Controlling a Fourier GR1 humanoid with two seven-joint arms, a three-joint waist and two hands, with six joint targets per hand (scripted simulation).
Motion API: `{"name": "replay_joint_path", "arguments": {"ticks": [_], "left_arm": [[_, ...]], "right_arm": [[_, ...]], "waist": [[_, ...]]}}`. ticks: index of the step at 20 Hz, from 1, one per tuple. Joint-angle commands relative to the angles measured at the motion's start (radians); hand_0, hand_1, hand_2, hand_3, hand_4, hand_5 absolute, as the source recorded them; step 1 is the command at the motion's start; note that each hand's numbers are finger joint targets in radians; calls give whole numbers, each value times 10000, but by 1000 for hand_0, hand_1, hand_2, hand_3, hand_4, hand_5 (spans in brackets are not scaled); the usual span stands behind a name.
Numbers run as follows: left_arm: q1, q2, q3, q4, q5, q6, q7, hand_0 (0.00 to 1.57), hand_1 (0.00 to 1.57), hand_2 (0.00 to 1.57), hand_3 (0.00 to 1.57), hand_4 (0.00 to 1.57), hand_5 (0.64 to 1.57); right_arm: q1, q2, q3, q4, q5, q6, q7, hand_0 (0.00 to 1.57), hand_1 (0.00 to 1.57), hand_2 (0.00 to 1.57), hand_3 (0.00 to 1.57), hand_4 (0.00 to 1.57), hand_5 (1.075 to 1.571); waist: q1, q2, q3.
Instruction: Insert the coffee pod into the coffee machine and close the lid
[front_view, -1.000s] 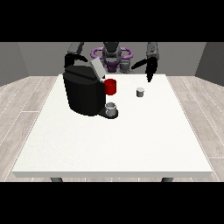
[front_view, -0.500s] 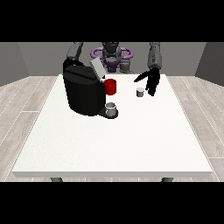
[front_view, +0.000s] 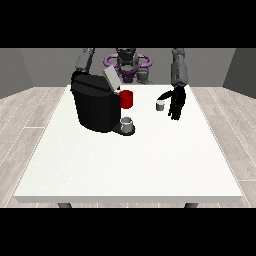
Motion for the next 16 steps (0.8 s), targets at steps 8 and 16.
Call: {"name": "replay_joint_path", "arguments": {"ticks": [8,16], "left_arm": [[-878,-162,-136,1821,-882,24,-409,0,0,371,0,0,1571],[-1038,-150,-192,2061,-1301,266,-976,695,695,866,785,0,1571]], "right_arm": [[-877,30,-340,653,-13,-394,94,0,0,0,0,410,1571],[-915,245,-253,741,62,-589,-61,0,0,0,0,402,1571]], "waist": [[92,358,-1],[35,389,-1]]}}
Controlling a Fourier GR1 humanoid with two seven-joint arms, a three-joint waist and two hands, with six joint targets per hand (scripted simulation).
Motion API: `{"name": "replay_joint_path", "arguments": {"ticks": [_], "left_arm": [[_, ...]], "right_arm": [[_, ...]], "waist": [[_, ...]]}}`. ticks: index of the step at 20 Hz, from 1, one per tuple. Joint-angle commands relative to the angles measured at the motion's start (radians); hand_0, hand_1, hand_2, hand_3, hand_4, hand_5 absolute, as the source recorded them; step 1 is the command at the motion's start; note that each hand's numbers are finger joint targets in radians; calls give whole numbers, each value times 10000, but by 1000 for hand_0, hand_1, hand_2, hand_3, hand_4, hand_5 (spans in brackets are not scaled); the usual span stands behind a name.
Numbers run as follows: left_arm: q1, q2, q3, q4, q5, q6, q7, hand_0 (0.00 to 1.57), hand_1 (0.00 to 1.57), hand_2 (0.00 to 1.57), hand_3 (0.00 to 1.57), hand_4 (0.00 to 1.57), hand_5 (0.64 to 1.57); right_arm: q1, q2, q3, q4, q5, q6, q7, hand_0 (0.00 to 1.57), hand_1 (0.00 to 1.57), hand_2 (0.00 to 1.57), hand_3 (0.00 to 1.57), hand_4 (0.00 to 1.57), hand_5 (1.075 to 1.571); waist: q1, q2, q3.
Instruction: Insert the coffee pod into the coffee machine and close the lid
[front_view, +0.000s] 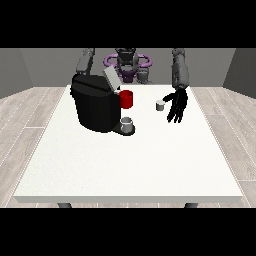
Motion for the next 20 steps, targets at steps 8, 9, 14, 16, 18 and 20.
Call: {"name": "replay_joint_path", "arguments": {"ticks": [8,9,14,16,18,20], "left_arm": [[-110,-1179,-844,226,-998,462,574,1182,1182,1204,1089,0,1571],[-83,-747,-760,140,-1058,485,-7,1207,1207,1222,1091,0,1571],[-98,-1367,-1029,183,-1269,502,125,1249,1249,1243,1080,105,1571],[364,-1283,-1016,223,-1321,531,-90,1324,1324,1324,1151,57,1571],[257,-1747,-1080,313,-1509,974,209,1255,1255,1313,1208,64,1571],[-257,-1073,-862,298,-1515,470,-82,1190,1190,1280,1183,234,1571]], "right_arm": [[-124,-79,28,524,171,-132,457,0,0,0,0,318,1571],[142,-28,-116,851,45,44,-476,0,0,0,0,292,1571],[-38,213,-65,1017,80,-196,-388,0,0,0,0,379,1571],[312,-417,-393,1285,-177,469,-657,0,0,0,0,412,1571],[-30,-252,-519,1207,-381,272,-251,0,0,0,0,409,1571],[-139,-515,-744,1713,-387,466,-923,0,0,0,0,400,1571]], "waist": [[-214,-559,-155],[-22,-318,-152],[24,-473,-155],[204,-709,-154],[113,-734,-155],[331,-535,-152]]}}
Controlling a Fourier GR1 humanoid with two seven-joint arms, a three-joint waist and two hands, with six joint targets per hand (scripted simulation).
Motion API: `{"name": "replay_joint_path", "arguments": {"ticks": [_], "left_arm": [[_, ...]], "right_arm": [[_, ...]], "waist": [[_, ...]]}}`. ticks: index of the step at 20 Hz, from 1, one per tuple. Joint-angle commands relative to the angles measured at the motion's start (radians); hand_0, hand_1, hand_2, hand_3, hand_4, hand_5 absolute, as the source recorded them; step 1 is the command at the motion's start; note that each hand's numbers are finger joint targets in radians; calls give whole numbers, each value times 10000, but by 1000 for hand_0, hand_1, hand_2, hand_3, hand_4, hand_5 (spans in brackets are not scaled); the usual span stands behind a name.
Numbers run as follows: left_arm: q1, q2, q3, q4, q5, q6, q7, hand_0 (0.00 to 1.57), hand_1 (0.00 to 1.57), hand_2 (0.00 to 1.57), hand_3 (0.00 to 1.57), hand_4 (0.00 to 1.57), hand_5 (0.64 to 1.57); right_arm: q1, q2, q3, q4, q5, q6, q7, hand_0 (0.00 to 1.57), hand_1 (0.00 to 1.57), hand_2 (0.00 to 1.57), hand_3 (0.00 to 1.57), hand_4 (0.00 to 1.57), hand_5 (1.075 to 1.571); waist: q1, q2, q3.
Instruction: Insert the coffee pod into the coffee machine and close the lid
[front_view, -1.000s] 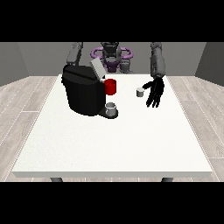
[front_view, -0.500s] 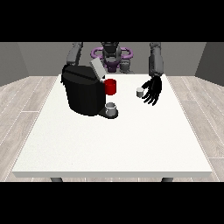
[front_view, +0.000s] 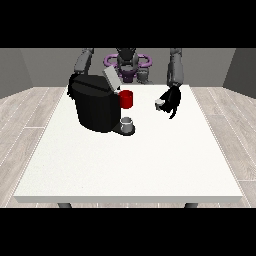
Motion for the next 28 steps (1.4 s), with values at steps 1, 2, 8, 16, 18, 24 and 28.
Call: {"name": "replay_joint_path", "arguments": {"ticks": [1,2,8,16,18,24,28], "left_arm": [[103,48,109,549,127,-436,-748,1151,1151,1262,1182,323,1571],[-226,-415,-135,597,-225,-137,-336,1138,1138,1250,1167,424,1571],[-377,-697,202,565,46,54,-1133,1367,1367,1422,1365,678,1571],[-941,-877,554,451,303,-703,-823,1516,1516,1465,1340,592,1571],[-877,-1136,334,52,298,-1109,-529,1448,1448,1390,1297,578,1571],[-1583,-1312,736,-423,654,-1412,-10,1256,1256,1311,1263,576,1571],[-1611,-954,842,-776,657,-1863,96,1256,1256,1311,1263,576,1571]], "right_arm": [[584,-220,-72,-108,-163,359,-135,0,0,0,0,397,1571],[-95,286,111,-62,12,-315,283,0,0,0,0,392,1571],[414,306,210,208,22,-102,-132,0,0,0,0,280,1571],[373,-128,-26,902,111,-28,-317,0,0,0,0,262,1571],[609,10,64,1069,147,-73,-312,0,0,0,0,219,1571],[469,-15,-65,1176,-88,118,-489,0,0,0,0,335,1571],[640,-345,-349,1363,-200,289,-939,0,0,0,0,314,1571]], "waist": [[-200,-228,-111],[-21,-139,-111],[64,-473,-110],[335,-884,-108],[503,-1439,-107],[449,-1472,-107],[520,-1535,-106]]}}
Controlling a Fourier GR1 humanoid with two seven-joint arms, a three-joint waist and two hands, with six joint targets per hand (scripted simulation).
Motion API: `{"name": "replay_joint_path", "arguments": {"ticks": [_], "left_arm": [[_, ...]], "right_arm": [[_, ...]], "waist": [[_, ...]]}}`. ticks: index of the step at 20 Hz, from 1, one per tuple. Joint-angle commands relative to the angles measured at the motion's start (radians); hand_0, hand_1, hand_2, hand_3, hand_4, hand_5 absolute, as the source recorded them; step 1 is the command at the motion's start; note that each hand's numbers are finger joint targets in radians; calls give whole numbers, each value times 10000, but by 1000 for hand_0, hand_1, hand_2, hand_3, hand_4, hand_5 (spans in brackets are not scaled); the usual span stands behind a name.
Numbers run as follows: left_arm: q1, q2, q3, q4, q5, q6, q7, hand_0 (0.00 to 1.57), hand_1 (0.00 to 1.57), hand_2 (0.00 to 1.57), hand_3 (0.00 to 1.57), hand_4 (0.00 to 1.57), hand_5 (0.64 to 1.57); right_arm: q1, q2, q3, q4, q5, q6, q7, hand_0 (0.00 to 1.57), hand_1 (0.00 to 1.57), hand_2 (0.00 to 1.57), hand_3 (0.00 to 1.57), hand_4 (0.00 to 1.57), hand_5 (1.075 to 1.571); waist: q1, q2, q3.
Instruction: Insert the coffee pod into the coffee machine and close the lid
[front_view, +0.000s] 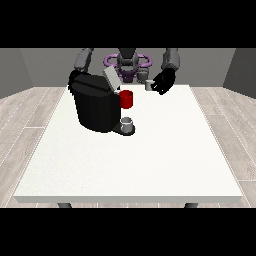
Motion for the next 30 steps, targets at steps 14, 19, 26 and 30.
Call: {"name": "replay_joint_path", "arguments": {"ticks": [14,19,26,30], "left_arm": [[-1945,-860,678,-1154,896,-988,2127,1346,1346,1432,1391,655,1571],[-2570,-77,1038,-813,827,-779,1603,1381,1381,1409,1249,600,1571],[-4000,639,1727,-188,866,-257,2018,1436,1436,1456,1327,621,1571],[-3939,842,2089,174,1240,-480,2085,1459,1459,1456,1381,604,1571]], "right_arm": [[-241,-311,-495,1000,-485,604,-787,0,0,0,0,257,1571],[-761,-385,-253,723,-364,896,-1101,0,0,0,0,125,1571],[-1587,-688,56,671,-266,1750,-1569,0,0,0,0,183,1571],[-1224,-946,-16,734,-393,2077,-1211,0,0,0,0,286,1571]], "waist": [[-224,179,2],[-550,1193,1],[-1274,2662,2],[-1405,2038,-1]]}}
